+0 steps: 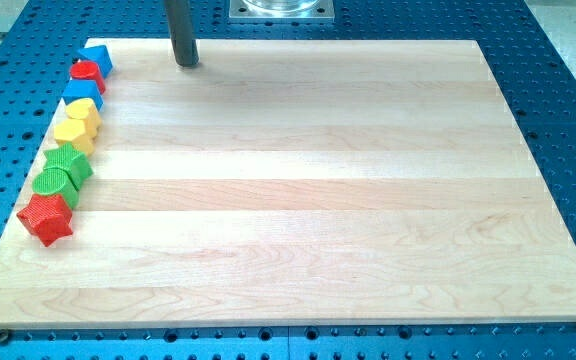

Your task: Place the red star at the bottom center of the board

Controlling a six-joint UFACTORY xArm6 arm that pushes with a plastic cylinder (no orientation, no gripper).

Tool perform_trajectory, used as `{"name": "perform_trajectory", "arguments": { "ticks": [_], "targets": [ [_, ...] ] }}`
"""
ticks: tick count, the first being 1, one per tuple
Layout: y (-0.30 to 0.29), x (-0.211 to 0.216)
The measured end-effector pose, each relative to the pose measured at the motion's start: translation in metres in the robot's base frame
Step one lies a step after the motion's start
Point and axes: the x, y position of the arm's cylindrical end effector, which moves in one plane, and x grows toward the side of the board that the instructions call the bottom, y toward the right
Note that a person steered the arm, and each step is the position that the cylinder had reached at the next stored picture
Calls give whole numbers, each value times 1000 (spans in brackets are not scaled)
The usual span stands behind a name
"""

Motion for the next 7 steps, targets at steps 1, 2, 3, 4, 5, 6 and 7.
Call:
{"name": "perform_trajectory", "arguments": {
  "ticks": [1,2,3,4,5,6,7],
  "targets": [
    [0,1],
    [-4,-9],
    [-7,-9],
    [-19,-8],
    [-14,34],
    [1,56],
    [32,83]
  ]
}}
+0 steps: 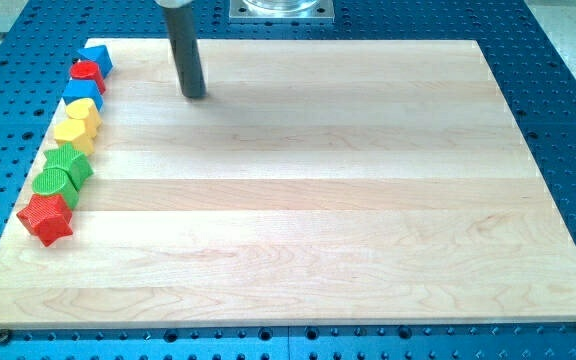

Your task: Place the red star at the bottom center of the board

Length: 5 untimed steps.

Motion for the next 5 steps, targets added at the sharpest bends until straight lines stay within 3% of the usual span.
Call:
{"name": "perform_trajectory", "arguments": {
  "ticks": [1,2,3,4,5],
  "targets": [
    [32,64],
    [38,162],
    [10,247],
    [-40,299],
    [-185,297]
  ]
}}
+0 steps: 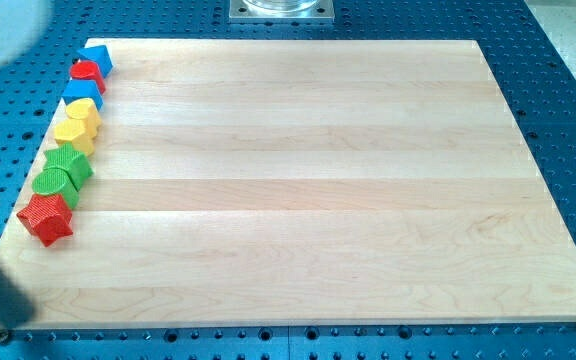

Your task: Place the red star at the bottom center of the board

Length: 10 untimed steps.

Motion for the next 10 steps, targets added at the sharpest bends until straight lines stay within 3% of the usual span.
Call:
{"name": "perform_trajectory", "arguments": {
  "ticks": [4,6,7,8,9,10],
  "targets": [
    [17,-101],
    [196,-51],
    [191,-42],
    [188,-4],
    [235,-6],
    [215,-22]
  ]
}}
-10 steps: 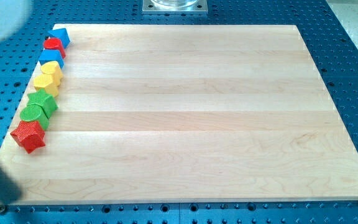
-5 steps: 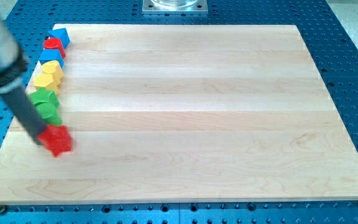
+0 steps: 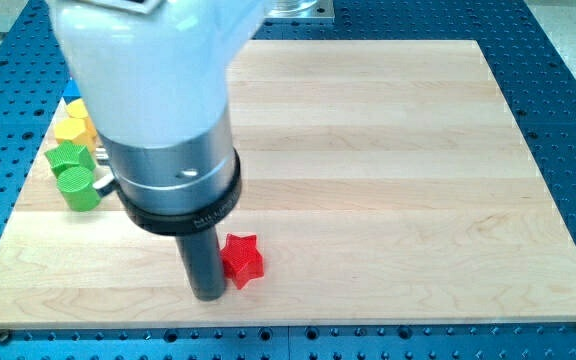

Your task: Place the red star at the bottom center of the board

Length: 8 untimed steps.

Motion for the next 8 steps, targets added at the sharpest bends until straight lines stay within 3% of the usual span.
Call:
{"name": "perform_trajectory", "arguments": {
  "ticks": [2,3,5,6,8],
  "targets": [
    [15,-39],
    [61,-30],
    [71,-85],
    [101,-62],
    [99,-44]
  ]
}}
